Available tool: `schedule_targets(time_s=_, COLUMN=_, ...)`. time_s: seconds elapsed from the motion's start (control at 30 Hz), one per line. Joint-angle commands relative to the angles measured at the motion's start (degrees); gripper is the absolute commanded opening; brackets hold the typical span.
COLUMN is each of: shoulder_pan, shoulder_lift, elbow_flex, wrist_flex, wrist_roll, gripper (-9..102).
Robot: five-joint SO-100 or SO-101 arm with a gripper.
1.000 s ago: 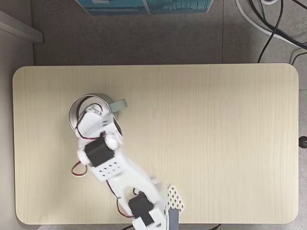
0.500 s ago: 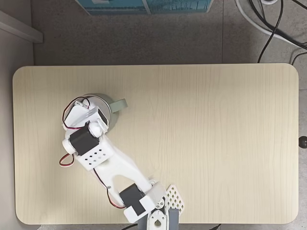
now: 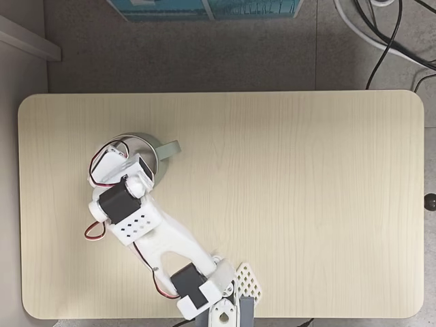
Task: Grasp a dressing and put it in the cup.
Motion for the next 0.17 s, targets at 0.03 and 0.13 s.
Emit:
schedule_targets(time_s=0.03, shoulder_pan=0.26, shoulder_lift=1.85, elbow_flex=1.58, wrist_flex=-0.53, wrist_roll=0.26, gripper=17)
schedule_targets(time_s=0.13, shoulder_pan=0.0, shoulder_lift=2.9, elbow_flex=2.11, wrist_flex=-0.53, wrist_roll=0.18, gripper=17)
